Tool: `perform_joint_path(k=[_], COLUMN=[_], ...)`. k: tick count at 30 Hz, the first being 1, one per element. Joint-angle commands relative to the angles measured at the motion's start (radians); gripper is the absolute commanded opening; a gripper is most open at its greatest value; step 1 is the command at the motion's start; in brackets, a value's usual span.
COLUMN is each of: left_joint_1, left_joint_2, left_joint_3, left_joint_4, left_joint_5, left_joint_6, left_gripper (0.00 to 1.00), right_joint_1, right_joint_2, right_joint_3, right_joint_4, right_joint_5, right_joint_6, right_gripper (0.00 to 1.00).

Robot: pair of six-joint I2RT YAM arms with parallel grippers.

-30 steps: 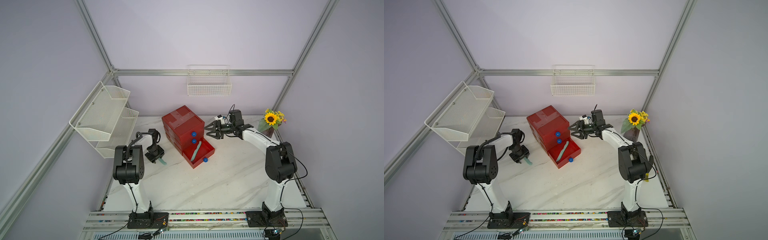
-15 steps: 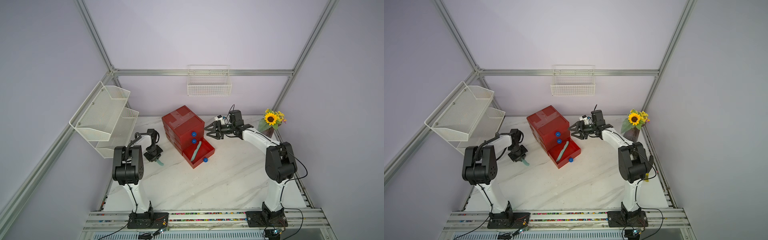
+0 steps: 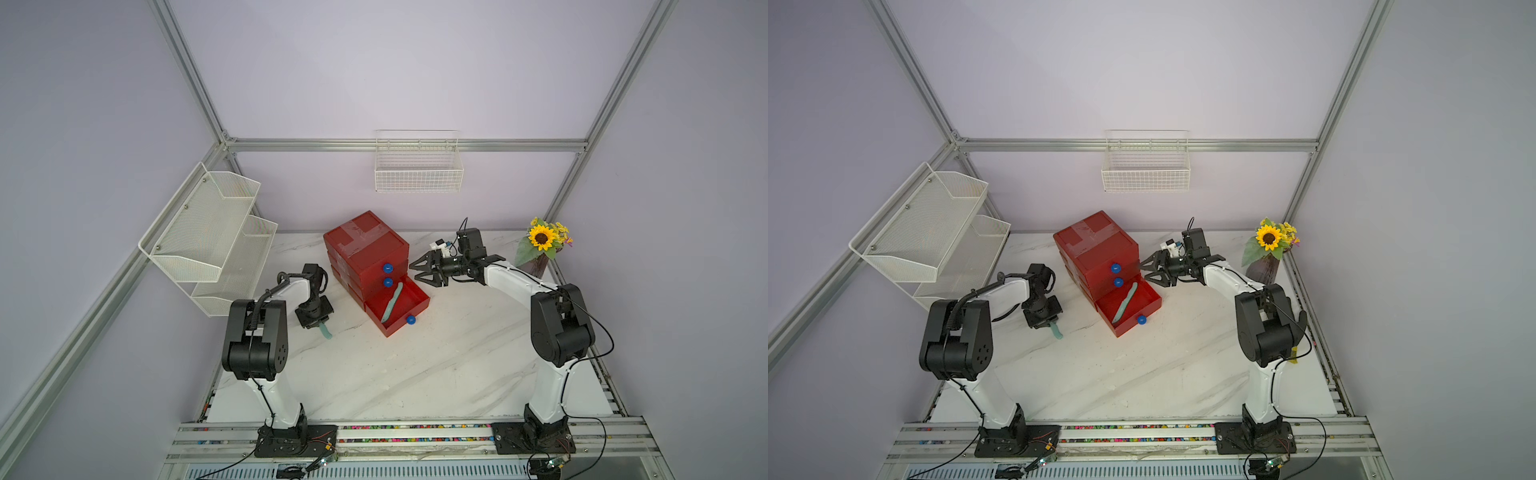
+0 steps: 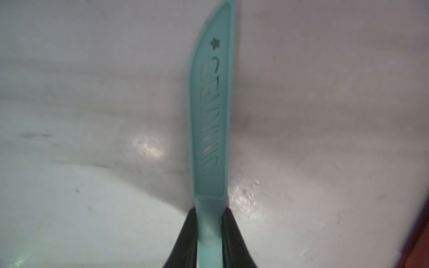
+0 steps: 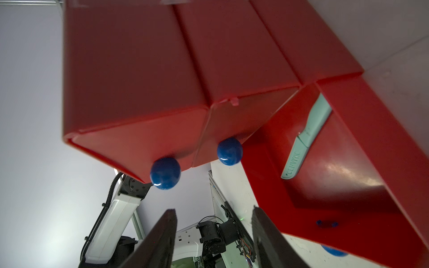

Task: Place the fruit knives into the drawer by color
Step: Pick up the fruit knife from the center of the board, then place the fruit knife in the drawer.

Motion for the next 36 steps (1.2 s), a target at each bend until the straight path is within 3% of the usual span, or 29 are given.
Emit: perform_joint_path(k=[1,6,11,20,24,31,34,36], left_joint_1=[-0.105,-0.205,-0.330,-0.547,-0.625,-0.795,-0.845,-0.848], left_joint_2=[-0.044,-0.185,-0.335,-0.511,-0.464,-0.175,-0.065,-0.017], left_joint_3=[-0.081,-0.199,-0.232,-0.077,0.084,0.419,0.498,0.518], left_joint_4=[-0.083,-0.086,-0.140,-0.345,-0.408,-0.445,-0.424,-0.362], left_joint_5=[0.068,0.129,0.140,-0.071,-0.209,-0.551,-0.742,-0.793], left_joint_6=[0.036,0.004,0.003,0.010,0.082,0.325,0.398,0.478], left_gripper=[0.17,0.18,0.18,0.19,0.19,0.19,0.19,0.19], right_joint_1=[0.005,0.005,0.005,0.004,0.003,-0.003,-0.008,-0.013], right_joint_2=[-0.060,-0.115,-0.192,-0.336,-0.373,-0.392,-0.391,-0.395], right_joint_3=[-0.037,-0.090,-0.161,-0.326,-0.351,-0.365,-0.361,-0.361], right_joint_4=[0.031,0.016,0.017,0.068,0.058,0.039,0.036,0.030], right_joint_5=[0.033,0.080,0.143,0.211,0.230,0.242,0.239,0.241], right_joint_6=[-0.016,-0.032,-0.024,0.039,0.043,0.048,0.055,0.058], right_gripper=[0.55,0.55,0.55,0.55,0.55,0.55,0.55,0.55])
